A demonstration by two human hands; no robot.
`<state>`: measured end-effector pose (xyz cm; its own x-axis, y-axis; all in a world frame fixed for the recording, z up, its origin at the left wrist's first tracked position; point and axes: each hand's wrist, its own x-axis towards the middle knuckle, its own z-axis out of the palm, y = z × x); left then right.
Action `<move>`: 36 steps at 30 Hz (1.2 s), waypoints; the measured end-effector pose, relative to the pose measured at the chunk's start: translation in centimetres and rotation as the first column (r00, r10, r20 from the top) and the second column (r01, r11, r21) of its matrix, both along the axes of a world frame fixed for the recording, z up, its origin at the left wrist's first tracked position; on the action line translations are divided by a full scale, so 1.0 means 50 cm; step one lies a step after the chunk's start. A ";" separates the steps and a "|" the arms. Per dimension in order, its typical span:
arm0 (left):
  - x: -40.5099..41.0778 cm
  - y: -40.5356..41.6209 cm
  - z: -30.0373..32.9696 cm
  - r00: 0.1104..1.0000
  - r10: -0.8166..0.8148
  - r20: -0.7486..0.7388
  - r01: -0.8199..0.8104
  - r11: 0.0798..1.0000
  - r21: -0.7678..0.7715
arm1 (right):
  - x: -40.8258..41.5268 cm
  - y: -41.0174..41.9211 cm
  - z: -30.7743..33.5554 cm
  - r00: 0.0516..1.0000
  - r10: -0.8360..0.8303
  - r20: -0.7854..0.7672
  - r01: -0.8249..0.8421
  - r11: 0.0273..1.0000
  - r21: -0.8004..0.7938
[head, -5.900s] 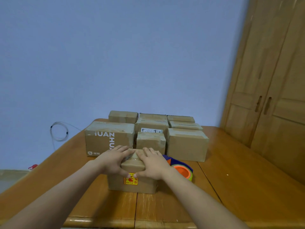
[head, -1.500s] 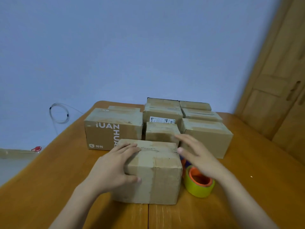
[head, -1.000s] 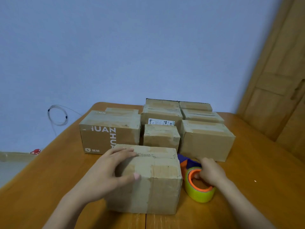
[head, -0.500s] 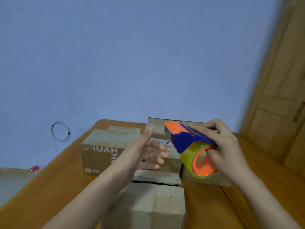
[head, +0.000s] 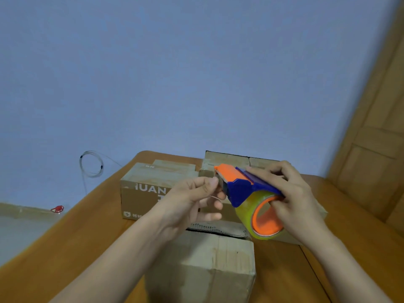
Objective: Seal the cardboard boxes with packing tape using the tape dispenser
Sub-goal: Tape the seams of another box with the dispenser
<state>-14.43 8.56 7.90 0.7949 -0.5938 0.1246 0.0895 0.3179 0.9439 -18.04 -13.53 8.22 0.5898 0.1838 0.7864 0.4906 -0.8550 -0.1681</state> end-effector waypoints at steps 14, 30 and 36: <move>0.000 0.038 0.006 0.992 -0.046 -0.115 0.046 0.999 -0.006 | -0.007 -0.022 0.015 0.997 -0.046 0.065 0.046 0.999 -0.010; 0.001 0.010 0.031 0.983 -0.005 0.186 -0.053 0.951 0.304 | -0.009 -0.034 0.013 0.986 -0.122 0.117 0.153 0.940 -0.305; 0.005 0.010 0.032 0.969 0.158 0.191 -0.213 0.924 0.318 | -0.012 -0.010 0.018 0.994 -0.074 0.076 0.100 0.892 -0.440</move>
<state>-14.17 9.05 9.51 0.8812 -0.4662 0.0784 -0.0998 -0.0214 0.9948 -18.63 -14.01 9.12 0.5770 0.4706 0.6675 0.4082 -0.8741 0.2634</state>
